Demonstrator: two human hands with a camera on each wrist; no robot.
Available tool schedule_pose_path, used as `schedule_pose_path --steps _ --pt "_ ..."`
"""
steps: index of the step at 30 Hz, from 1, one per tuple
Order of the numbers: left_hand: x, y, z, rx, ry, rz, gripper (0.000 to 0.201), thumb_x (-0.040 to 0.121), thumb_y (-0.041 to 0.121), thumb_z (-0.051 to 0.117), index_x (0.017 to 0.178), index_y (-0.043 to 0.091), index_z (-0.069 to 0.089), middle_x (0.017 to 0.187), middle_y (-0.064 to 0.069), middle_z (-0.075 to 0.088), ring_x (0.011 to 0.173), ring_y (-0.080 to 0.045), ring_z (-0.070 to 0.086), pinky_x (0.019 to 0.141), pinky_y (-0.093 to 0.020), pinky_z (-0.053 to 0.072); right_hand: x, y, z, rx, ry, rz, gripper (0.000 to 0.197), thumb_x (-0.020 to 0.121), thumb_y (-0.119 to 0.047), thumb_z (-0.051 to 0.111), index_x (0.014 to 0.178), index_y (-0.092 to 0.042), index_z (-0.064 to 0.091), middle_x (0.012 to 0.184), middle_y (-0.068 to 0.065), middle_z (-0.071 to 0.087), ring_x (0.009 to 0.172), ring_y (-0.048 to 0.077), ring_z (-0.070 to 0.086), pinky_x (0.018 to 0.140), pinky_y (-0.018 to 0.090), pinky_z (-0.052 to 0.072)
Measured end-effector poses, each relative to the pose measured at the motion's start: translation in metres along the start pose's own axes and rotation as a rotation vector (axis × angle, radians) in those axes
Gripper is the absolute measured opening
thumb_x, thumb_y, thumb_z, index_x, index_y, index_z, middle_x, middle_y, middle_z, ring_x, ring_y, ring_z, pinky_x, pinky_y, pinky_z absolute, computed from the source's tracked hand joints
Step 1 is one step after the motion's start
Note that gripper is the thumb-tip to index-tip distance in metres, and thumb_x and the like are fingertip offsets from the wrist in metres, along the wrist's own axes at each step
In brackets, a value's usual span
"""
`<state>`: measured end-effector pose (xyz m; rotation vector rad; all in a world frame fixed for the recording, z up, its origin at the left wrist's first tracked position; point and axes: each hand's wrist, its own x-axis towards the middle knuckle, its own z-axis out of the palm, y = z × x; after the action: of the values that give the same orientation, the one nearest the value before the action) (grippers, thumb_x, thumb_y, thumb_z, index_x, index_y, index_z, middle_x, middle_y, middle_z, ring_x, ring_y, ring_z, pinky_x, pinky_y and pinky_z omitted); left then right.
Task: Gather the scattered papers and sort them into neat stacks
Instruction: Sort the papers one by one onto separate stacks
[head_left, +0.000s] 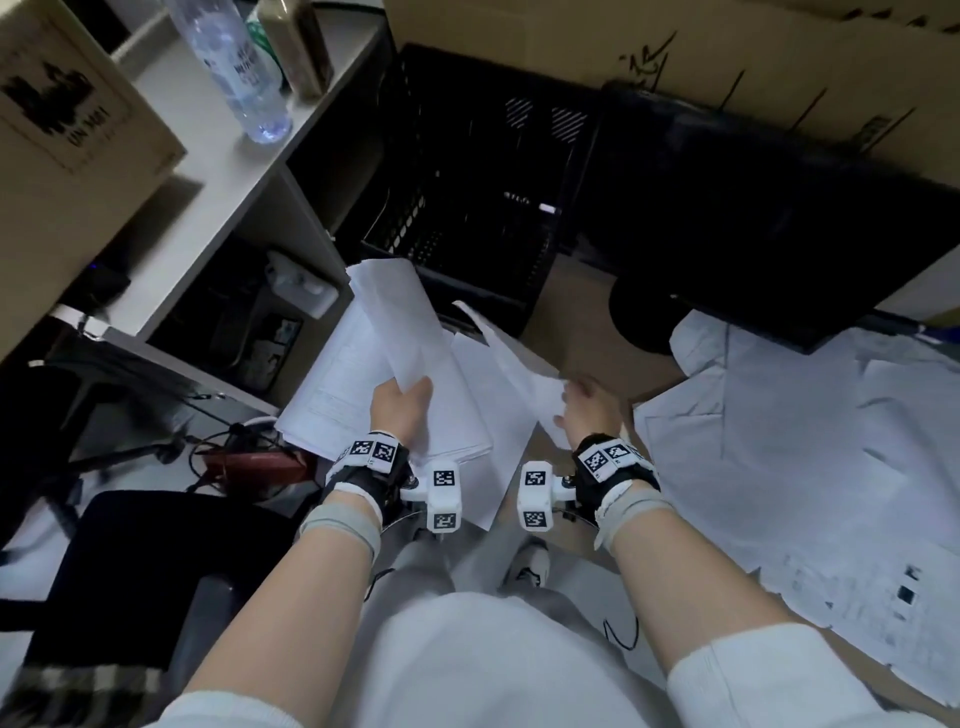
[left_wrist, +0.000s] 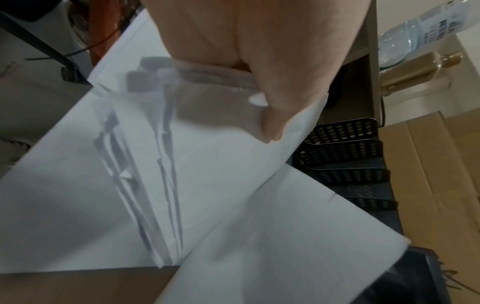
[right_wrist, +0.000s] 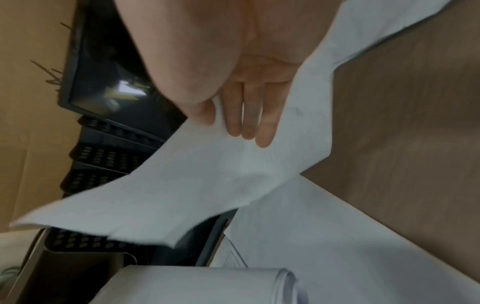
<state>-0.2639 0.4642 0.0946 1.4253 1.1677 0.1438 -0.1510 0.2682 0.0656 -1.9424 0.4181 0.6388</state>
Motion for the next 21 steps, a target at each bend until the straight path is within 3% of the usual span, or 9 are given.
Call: schedule_pose_path --steps 2,5,7,10,13,16,18,21 --pt "0.0 0.011 0.005 -0.001 -0.006 0.024 0.021 0.087 0.022 0.06 0.097 0.007 0.071 0.087 -0.005 0.074 0.081 -0.026 0.068 0.076 -0.033 0.053 0.008 -0.006 -0.009 -0.035 0.04 -0.034 0.036 0.081 -0.043 0.04 0.082 -0.023 0.07 0.105 0.014 0.071 0.101 0.036 0.066 0.088 0.052 0.054" --pt "0.003 0.02 0.011 0.002 0.008 0.038 0.021 0.084 0.024 0.06 0.096 0.01 0.071 0.09 -0.007 0.074 0.087 -0.03 0.07 0.083 -0.04 0.057 -0.018 -0.032 -0.032 -0.077 0.183 -0.065 0.037 0.09 -0.042 0.049 0.077 -0.017 0.072 0.076 0.003 0.069 0.077 0.027 0.064 0.069 0.034 0.048" --pt "0.008 0.019 0.014 0.015 0.026 0.025 0.025 0.077 0.03 0.059 0.091 0.012 0.07 0.088 -0.006 0.074 0.093 -0.035 0.071 0.086 -0.043 0.057 -0.02 -0.028 -0.041 -0.138 0.227 -0.077 0.028 0.088 -0.042 0.062 0.081 -0.016 0.07 0.072 -0.002 0.062 0.076 0.025 0.06 0.068 0.027 0.041" --pt "0.008 0.016 0.016 0.072 0.064 0.006 0.022 0.082 0.03 0.06 0.09 0.011 0.067 0.088 -0.008 0.069 0.098 -0.04 0.068 0.084 -0.039 0.053 -0.015 -0.007 -0.046 -0.16 0.208 0.017 0.019 0.082 -0.029 0.071 0.097 -0.018 0.066 0.082 -0.001 0.062 0.08 0.026 0.063 0.071 0.025 0.042" --pt "0.008 0.008 0.017 0.182 0.112 0.008 0.033 0.094 0.025 0.06 0.113 -0.003 0.065 0.108 -0.02 0.068 0.105 -0.039 0.064 0.09 -0.038 0.05 -0.011 0.026 -0.045 -0.2 0.165 0.197 0.053 0.077 -0.028 0.067 0.125 -0.02 0.046 0.1 0.009 0.064 0.083 0.029 0.063 0.082 0.035 0.052" --pt "0.005 -0.004 0.02 0.268 0.105 -0.016 0.034 0.096 0.022 0.06 0.114 -0.006 0.064 0.108 -0.023 0.067 0.105 -0.04 0.062 0.083 -0.035 0.045 -0.014 0.049 -0.046 -0.202 0.157 0.318 0.09 0.074 -0.022 0.068 0.148 -0.017 0.016 0.121 0.011 0.056 0.103 0.036 0.06 0.09 0.039 0.05" --pt "0.003 -0.01 0.022 0.309 0.094 -0.019 0.034 0.096 0.021 0.06 0.114 -0.008 0.064 0.111 -0.027 0.067 0.106 -0.041 0.062 0.081 -0.034 0.044 -0.018 0.055 -0.049 -0.23 0.15 0.396 0.101 0.074 -0.022 0.068 0.152 -0.017 0.005 0.125 0.007 0.048 0.114 0.036 0.055 0.095 0.037 0.045" --pt "0.001 -0.016 0.026 0.369 0.082 -0.006 0.035 0.096 0.019 0.059 0.116 -0.009 0.064 0.111 -0.025 0.067 0.106 -0.039 0.062 0.08 -0.03 0.04 -0.018 0.068 -0.053 -0.252 0.132 0.427 0.092 0.078 -0.018 0.067 0.149 -0.008 0.01 0.127 0.007 0.044 0.113 0.033 0.054 0.096 0.034 0.044"
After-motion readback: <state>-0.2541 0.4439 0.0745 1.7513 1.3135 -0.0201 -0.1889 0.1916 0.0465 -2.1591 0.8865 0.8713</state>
